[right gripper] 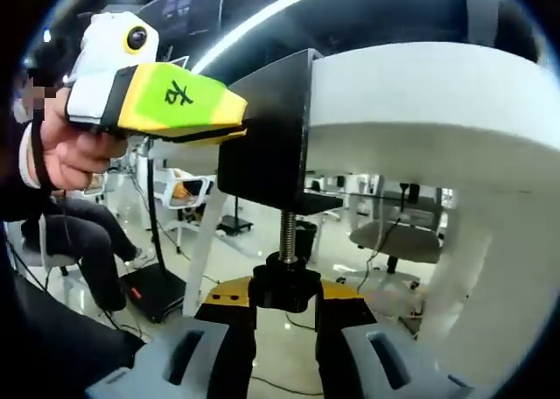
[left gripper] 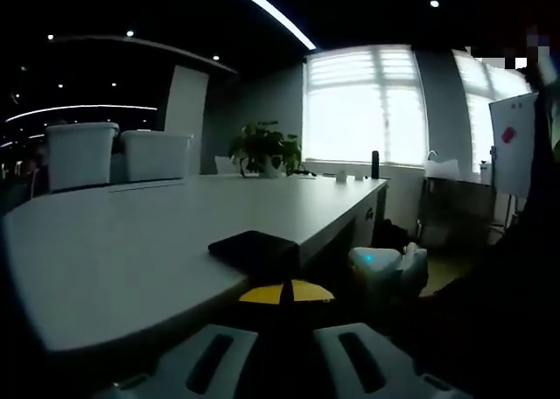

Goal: Clamp the fixed fixture on the desktop, loosen the retaining clip, secure it to the edge of the desk, and tighten the retaining clip.

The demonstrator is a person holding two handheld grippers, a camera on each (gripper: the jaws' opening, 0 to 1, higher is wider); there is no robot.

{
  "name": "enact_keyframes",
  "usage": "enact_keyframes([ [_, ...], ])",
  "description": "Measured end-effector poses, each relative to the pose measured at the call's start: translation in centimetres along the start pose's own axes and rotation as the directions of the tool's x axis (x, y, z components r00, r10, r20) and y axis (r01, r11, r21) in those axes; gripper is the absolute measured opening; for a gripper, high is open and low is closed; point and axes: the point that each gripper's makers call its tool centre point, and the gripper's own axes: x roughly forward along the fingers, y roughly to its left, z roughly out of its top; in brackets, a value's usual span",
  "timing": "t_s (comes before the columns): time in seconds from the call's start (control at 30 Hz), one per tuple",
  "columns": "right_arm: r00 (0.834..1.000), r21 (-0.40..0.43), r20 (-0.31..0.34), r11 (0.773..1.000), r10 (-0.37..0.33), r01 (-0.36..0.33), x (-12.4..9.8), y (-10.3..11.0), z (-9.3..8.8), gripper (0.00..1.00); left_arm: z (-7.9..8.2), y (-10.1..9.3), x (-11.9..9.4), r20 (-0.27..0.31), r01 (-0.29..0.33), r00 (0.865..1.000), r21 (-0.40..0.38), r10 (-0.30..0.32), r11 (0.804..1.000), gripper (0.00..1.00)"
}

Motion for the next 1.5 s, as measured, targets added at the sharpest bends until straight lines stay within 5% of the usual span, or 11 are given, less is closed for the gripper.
enact_keyframes([
  [0.23,0.973,-0.013,0.056,0.975,0.223,-0.223,0.8,0.6,0.1,0.23,-0.2,0.5,0.2,-0.020,-0.030,0.999,0.012,0.030,0.999,0.01],
  [0.53,0.971,-0.131,0.132,0.974,0.200,-0.183,1.1,0.9,0.9,0.29,-0.1,0.7,0.3,-0.025,-0.046,0.999,0.020,0.046,0.999,0.01],
  [0.57,0.977,-0.160,0.124,0.975,0.175,-0.155,1.1,0.8,0.7,0.34,-0.1,0.7,0.3,-0.026,-0.046,0.999,0.022,0.046,0.999,0.01],
  [0.63,0.974,-0.082,0.120,0.980,0.189,-0.180,1.4,1.5,0.3,0.46,-0.1,0.7,0.3,-0.028,-0.046,0.998,0.026,0.047,0.999,0.01],
  [0.77,0.974,-0.022,0.174,0.990,0.142,-0.140,0.7,1.9,1.2,0.55,-0.1,1.0,0.2,-0.019,-0.037,0.999,0.010,0.037,0.999,0.01],
  [0.9,0.976,0.078,0.215,0.996,0.027,-0.045,0.2,1.5,2.2,0.97,0.1,0.6,0.0,-0.002,-0.027,1.000,0.007,0.027,1.000,0.01],
  [1.07,0.966,0.119,0.252,0.992,-0.061,0.032,-0.3,1.6,3.2,0.66,0.2,0.4,0.0,0.010,-0.006,1.000,0.006,0.006,1.000,0.01],
  [1.13,0.970,0.134,0.228,0.989,-0.091,0.061,-0.5,1.8,3.1,0.62,0.2,0.3,0.0,0.017,0.003,1.000,0.003,-0.003,1.000,0.01],
  [1.3,0.943,0.176,0.206,0.957,-0.263,0.229,-2.1,-0.4,2.7,0.22,0.2,0.2,-0.1,0.028,0.020,0.999,0.000,-0.020,1.000,0.01],
  [1.43,0.934,0.167,0.164,0.942,-0.318,0.291,-2.5,-0.4,2.7,0.22,0.2,0.1,-0.1,0.044,0.033,0.999,-0.006,-0.033,0.999,0.01],
  [1.5,0.931,0.107,0.183,0.948,-0.315,0.300,-1.9,0.4,3.2,0.36,0.2,0.1,-0.1,0.050,0.039,0.998,-0.010,-0.038,0.999,0.01],
])
